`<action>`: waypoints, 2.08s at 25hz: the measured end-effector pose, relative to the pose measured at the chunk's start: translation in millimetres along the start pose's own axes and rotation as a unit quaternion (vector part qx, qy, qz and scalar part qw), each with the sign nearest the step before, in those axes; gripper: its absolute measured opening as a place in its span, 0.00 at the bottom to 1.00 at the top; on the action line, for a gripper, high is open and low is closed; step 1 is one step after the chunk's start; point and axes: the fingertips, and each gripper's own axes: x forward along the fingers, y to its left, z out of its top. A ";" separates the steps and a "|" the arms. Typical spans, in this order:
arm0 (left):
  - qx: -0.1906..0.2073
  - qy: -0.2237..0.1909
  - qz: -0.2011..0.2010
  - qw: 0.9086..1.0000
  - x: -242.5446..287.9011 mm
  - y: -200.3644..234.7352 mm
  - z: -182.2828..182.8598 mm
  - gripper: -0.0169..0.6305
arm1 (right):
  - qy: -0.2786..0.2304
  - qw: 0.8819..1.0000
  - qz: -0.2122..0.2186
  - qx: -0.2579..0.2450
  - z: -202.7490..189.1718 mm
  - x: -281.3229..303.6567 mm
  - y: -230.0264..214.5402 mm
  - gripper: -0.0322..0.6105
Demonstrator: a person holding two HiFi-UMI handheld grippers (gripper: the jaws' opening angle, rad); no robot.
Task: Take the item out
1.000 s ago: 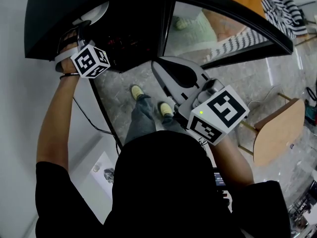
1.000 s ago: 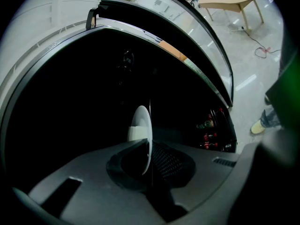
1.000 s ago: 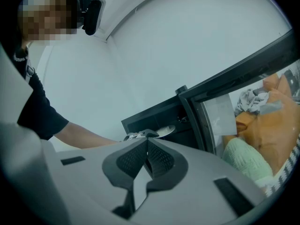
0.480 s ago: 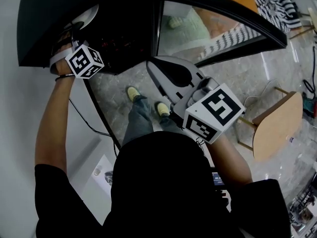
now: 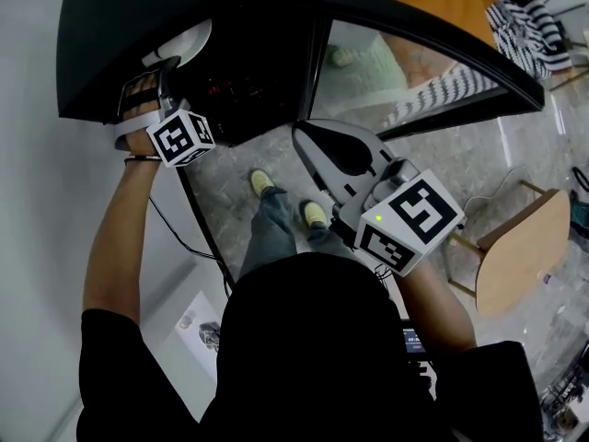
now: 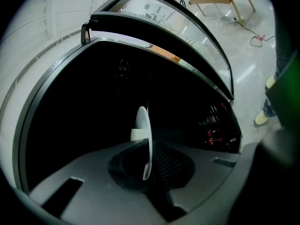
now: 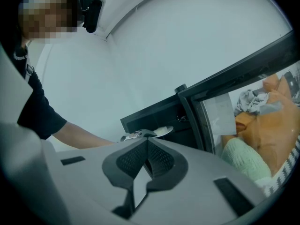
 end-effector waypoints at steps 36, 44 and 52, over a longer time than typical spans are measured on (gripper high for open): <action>0.006 -0.195 0.069 0.978 -250.9 21.3 71.8 0.05 | 0.004 0.998 0.042 -0.046 15.9 -38.3 10.7 0.06; 0.016 -0.207 0.087 0.974 -280.5 33.4 80.6 0.05 | 0.006 0.997 0.030 -0.068 15.4 -47.7 -14.7 0.06; 0.011 -0.214 0.089 0.973 -341.9 35.3 93.6 0.05 | 0.007 0.997 0.022 -0.077 21.1 -84.7 -3.0 0.06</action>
